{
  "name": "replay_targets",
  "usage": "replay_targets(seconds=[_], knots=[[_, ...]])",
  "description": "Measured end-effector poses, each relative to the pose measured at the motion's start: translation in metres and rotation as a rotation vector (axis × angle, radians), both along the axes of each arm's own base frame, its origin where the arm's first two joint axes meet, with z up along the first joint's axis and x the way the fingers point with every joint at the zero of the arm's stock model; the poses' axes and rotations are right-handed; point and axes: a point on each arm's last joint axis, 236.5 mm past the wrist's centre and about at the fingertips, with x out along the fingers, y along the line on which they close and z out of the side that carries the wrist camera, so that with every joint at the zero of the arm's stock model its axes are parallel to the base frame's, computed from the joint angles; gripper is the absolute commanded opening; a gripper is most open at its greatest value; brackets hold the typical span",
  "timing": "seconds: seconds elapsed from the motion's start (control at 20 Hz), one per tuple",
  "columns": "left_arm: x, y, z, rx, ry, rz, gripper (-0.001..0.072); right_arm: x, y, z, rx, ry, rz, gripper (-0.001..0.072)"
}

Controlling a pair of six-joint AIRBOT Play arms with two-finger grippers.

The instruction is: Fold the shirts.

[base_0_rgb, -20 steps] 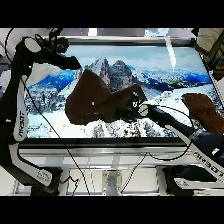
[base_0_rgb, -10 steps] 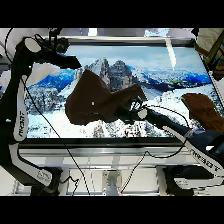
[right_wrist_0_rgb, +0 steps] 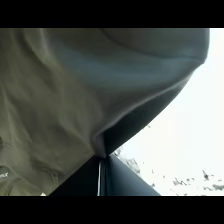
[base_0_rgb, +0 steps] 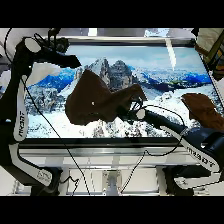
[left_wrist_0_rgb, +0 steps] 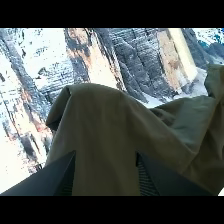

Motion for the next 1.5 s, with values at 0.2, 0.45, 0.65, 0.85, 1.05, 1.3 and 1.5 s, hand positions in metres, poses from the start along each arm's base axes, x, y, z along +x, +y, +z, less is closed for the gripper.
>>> replay_targets(seconds=[0.2, 0.45, 0.65, 0.85, 1.05, 1.3, 1.5], knots=[[0.002, 0.006, -0.005, 0.037, -0.01, -0.006, 0.0435, 0.015, 0.01, 0.027, -0.021, -0.118, 0.115, 0.0026], [0.006, 0.009, -0.024, 0.058, 0.018, -0.007, 0.0435, 0.072, 0.034, 0.159, -0.053, -0.553, 0.293, 0.0025], [0.008, 0.007, -0.043, 0.031, 0.078, 0.022, 0.0436, 0.102, 0.03, 0.278, -0.069, -0.8, 0.355, 0.0024], [0.02, 0.005, -0.028, -0.011, 0.047, 0.066, 0.0436, 0.106, 0.02, 0.392, -0.063, -0.979, 0.403, 0.0024], [0.032, 0.011, 0.005, -0.043, -0.024, 0.113, 0.0436, 0.063, 0.026, 0.495, -0.019, -1.134, 0.536, 0.0024], [0.016, 0.003, 0.007, -0.082, 0.051, 0.124, 0.0441, 0.007, 0.003, 0.574, -0.076, -1.296, 0.632, 0.0024], [-0.028, -0.028, -0.052, -0.065, 0.288, 0.039, 0.059, 0.0, -0.029, 0.584, -0.169, -1.3, 0.619, 0.0024]])
